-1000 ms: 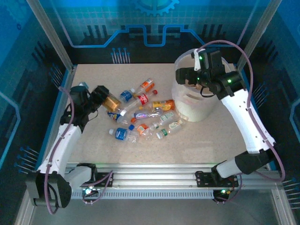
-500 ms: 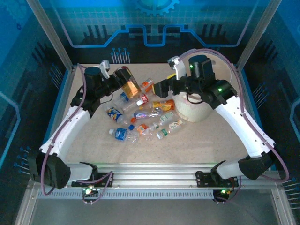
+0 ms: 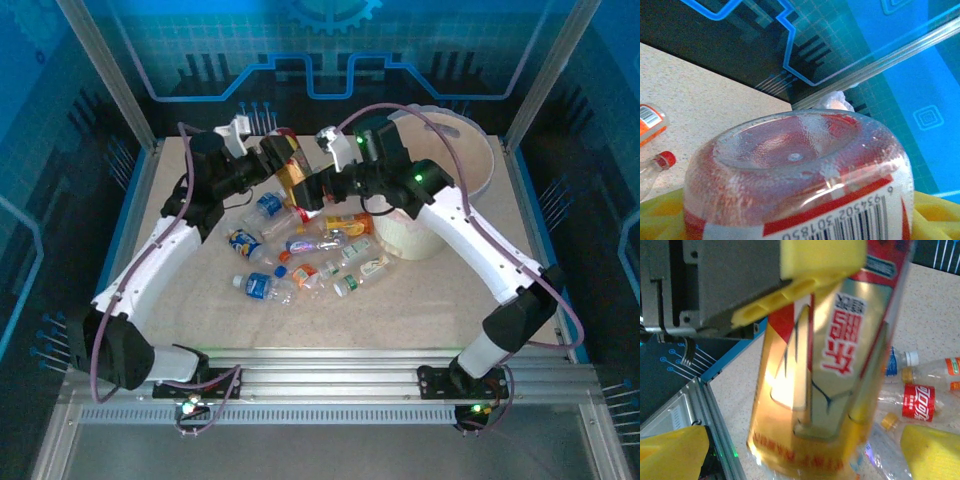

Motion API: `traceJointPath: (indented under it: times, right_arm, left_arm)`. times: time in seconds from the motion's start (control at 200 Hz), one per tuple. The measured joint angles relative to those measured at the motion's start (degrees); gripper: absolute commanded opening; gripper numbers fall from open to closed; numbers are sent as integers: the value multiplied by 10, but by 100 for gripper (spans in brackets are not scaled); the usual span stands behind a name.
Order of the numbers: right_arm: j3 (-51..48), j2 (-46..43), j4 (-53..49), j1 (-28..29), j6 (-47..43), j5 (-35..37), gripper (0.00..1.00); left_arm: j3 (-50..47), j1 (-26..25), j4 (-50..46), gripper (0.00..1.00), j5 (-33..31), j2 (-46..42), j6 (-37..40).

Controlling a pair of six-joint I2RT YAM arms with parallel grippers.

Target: Put the plastic bottles in the bin

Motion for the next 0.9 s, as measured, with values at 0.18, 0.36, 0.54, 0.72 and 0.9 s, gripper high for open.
traceJointPath:
  times: [0.18,0.36,0.54,0.72,0.9]
  right_arm:
    - [33,29,-1,3,2,1,100]
    - [53,57,-5,4,2,2,95]
    - [57,72,-6,4,6,2,82]
    - [63,73,-10,4,14,2,58]
    - [63,73,-14,5,14,7,50]
  left_arm:
    - [2,-5,8,54,8,8,-1]
    - [5,-9,17,54,20,9,-10]
    - [8,-10,30,54,24,9,-15]
    - [9,-10,38,62,24,11,-14]
    - [9,-10,38,99,25,11,-15]
